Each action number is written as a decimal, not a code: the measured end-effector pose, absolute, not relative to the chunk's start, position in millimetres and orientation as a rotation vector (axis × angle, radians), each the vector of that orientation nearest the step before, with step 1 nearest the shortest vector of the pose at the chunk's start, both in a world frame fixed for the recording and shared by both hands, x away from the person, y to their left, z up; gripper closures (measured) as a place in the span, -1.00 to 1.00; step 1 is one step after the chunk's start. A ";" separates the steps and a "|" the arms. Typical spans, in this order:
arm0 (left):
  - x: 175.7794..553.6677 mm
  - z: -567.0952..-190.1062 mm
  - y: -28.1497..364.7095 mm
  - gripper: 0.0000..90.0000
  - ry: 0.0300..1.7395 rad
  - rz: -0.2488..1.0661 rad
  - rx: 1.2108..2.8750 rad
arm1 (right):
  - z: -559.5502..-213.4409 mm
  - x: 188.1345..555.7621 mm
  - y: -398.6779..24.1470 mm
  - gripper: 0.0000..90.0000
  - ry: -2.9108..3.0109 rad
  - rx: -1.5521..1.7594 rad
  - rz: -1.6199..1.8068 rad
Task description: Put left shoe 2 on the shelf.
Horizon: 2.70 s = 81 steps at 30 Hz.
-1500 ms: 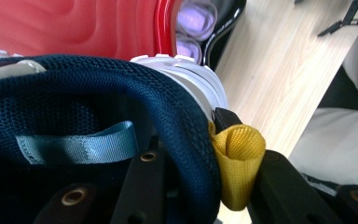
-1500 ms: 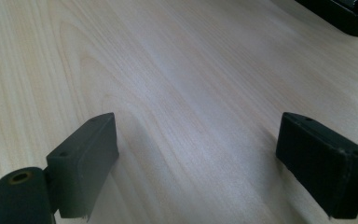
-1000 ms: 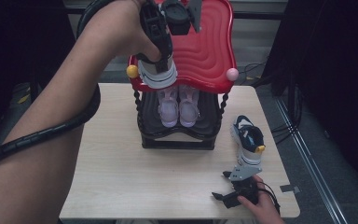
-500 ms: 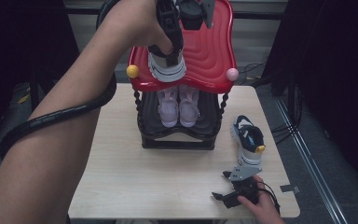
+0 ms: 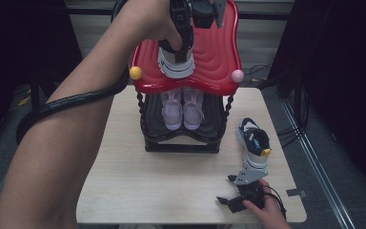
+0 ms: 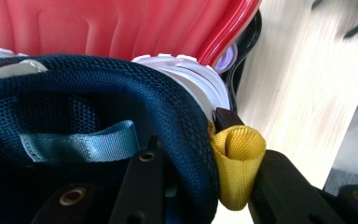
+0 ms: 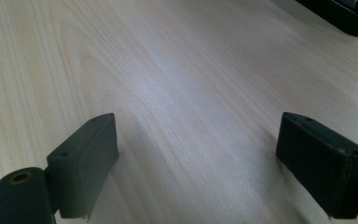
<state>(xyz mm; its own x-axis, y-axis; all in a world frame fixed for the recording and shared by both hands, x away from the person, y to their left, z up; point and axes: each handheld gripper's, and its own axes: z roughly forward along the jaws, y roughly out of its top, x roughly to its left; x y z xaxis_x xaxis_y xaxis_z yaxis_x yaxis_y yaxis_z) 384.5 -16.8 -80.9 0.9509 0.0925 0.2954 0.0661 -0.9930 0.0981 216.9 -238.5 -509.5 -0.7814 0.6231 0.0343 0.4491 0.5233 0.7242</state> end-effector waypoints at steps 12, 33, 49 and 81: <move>393.5 -83.4 -17.9 0.61 0.060 0.485 3.036 | -509.5 217.0 -238.6 -0.73 2.536 0.907 1.105; 408.2 -97.9 -8.2 0.60 0.028 0.507 3.038 | -509.5 217.0 -238.6 -0.73 2.535 0.906 1.106; 408.1 -105.8 2.0 0.59 0.055 0.515 3.024 | -509.5 216.9 -238.5 -0.73 2.536 0.907 1.105; 410.4 -100.7 8.0 0.15 0.186 0.524 2.985 | -509.5 216.9 -238.5 -0.73 2.538 0.907 1.106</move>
<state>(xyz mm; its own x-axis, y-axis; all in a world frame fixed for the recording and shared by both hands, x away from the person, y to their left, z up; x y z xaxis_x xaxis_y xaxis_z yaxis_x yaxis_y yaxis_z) 410.4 8.0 -100.7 0.9332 0.1383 0.3318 0.1021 -0.9870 0.1241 216.9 -238.5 -509.5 -0.7828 0.6213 0.0356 0.4492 0.5245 0.7233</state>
